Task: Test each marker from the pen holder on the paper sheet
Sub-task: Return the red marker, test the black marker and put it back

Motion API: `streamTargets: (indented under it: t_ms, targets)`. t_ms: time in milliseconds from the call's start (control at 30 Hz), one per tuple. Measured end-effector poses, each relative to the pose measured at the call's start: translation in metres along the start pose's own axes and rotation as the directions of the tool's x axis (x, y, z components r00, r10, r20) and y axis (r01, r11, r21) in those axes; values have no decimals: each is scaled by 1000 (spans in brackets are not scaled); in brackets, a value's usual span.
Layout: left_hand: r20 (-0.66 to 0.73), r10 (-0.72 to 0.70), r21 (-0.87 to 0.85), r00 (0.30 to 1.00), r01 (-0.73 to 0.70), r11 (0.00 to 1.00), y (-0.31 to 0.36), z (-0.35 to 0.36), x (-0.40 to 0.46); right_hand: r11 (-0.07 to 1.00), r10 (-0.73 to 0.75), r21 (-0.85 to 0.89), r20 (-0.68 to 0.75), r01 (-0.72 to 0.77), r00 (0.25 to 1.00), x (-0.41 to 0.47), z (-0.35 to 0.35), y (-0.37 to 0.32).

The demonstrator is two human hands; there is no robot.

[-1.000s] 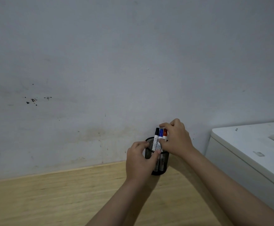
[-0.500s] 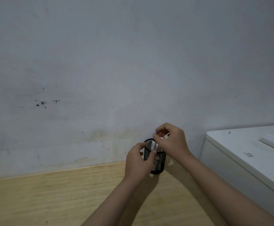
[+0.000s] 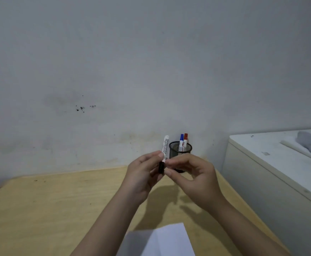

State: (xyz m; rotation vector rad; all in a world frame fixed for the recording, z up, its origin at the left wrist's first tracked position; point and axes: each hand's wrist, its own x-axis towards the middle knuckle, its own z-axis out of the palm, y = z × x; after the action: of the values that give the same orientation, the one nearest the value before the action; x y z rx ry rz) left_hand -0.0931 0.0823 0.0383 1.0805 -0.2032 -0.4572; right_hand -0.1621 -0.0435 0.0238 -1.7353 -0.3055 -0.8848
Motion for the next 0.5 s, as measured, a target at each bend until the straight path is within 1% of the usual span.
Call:
streamTargets:
  t_ms: [33,100,167,233,267,333,433,500]
  targets:
    - [-17,27,30,999,-27,999,0,-6,-10,998,48,46,-30,-46,998,-6,3,-5]
    - [-22,82,129,996,-78,989,-1,-17,-31,985,164,80,-115,-155,980,-15,10,-13]
    - [7,122,216,993,-120,969,-4,-25,-52,949,312,100,-156,-299,937,-23,18,-18]
    - [52,157,293,986,-166,942,-7,-30,-69,890,450,135,-98,-436,888,-31,26,-23]
    - [70,175,331,982,-189,925,-9,-32,-77,863,492,162,-55,-478,869,-35,30,-26]
    - [77,201,385,977,-215,898,-12,-36,-89,846,510,192,-18,-497,860,-43,37,-33]
    - [76,212,492,974,-222,842,-14,-44,-104,872,468,207,-83,-444,880,-50,40,-44]
    - [74,214,552,974,-219,805,-16,-47,-112,869,468,240,-121,-432,875,-53,39,-49]
